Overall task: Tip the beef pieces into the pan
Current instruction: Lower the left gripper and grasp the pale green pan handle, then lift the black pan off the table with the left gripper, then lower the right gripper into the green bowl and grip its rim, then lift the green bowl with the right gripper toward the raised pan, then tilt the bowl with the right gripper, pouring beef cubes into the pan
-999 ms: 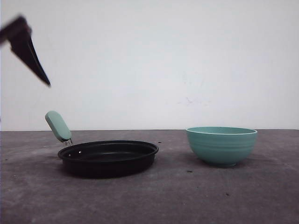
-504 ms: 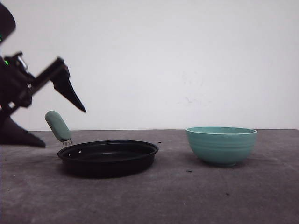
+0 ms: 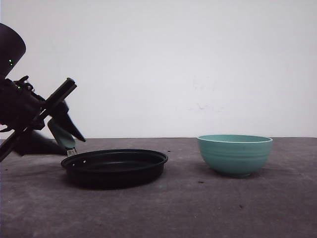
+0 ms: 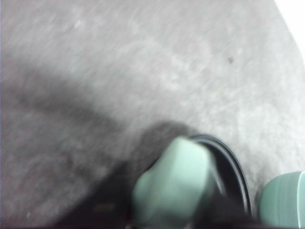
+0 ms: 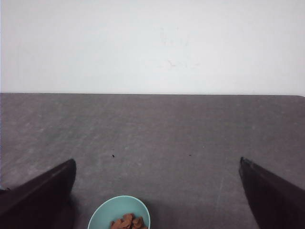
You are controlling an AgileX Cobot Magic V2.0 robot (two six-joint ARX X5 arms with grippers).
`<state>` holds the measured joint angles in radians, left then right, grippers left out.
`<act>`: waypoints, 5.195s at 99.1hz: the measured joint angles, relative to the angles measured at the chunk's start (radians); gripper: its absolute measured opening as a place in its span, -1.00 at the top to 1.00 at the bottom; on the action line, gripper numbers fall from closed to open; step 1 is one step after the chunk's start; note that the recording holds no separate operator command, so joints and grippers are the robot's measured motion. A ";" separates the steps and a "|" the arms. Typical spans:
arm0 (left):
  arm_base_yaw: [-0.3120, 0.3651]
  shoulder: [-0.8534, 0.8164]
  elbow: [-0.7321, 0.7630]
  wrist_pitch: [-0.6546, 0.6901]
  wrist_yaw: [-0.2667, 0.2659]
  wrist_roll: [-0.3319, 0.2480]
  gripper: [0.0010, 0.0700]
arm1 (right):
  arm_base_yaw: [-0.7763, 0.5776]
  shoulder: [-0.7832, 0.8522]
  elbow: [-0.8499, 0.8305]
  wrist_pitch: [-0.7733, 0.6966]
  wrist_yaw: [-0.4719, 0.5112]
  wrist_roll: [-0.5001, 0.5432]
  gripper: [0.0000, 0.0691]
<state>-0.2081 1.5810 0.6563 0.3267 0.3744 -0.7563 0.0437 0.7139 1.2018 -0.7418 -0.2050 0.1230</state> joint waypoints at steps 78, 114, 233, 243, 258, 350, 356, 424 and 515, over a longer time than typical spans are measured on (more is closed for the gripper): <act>-0.069 -0.386 0.007 -0.197 0.173 0.064 0.86 | 0.000 0.220 0.000 -0.121 0.000 -0.019 -0.69; -0.072 -0.653 0.007 -0.533 0.068 0.096 0.86 | 0.008 0.650 0.000 -0.084 -0.165 -0.010 -0.48; -0.078 -0.704 0.007 -0.662 0.053 0.117 0.86 | 0.102 0.991 0.000 0.150 -0.159 0.068 0.48; -0.078 -0.703 0.007 -0.662 0.047 0.117 0.86 | 0.111 0.991 0.000 0.159 -0.158 0.068 0.48; -0.078 -0.703 0.007 -0.662 0.042 0.117 0.86 | 0.131 0.993 0.000 0.163 -0.142 0.068 0.48; -0.078 -0.703 0.007 -0.669 0.035 0.139 0.86 | 0.156 1.078 0.000 0.214 -0.164 0.086 0.95; -0.078 -0.702 0.007 -0.671 0.034 0.139 0.86 | 0.157 1.076 0.000 0.220 -0.177 0.086 0.95; -0.217 -0.553 0.154 -0.712 0.017 0.163 0.86 | 0.446 0.565 0.005 0.396 0.055 0.138 0.95; -0.224 -0.514 0.324 -0.821 0.044 0.174 0.86 | 0.892 0.577 0.005 0.568 0.837 -0.399 0.95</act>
<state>-0.4324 1.0668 0.9802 -0.4946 0.4187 -0.5819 0.9360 1.2911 1.2072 -0.1734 0.6319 -0.2764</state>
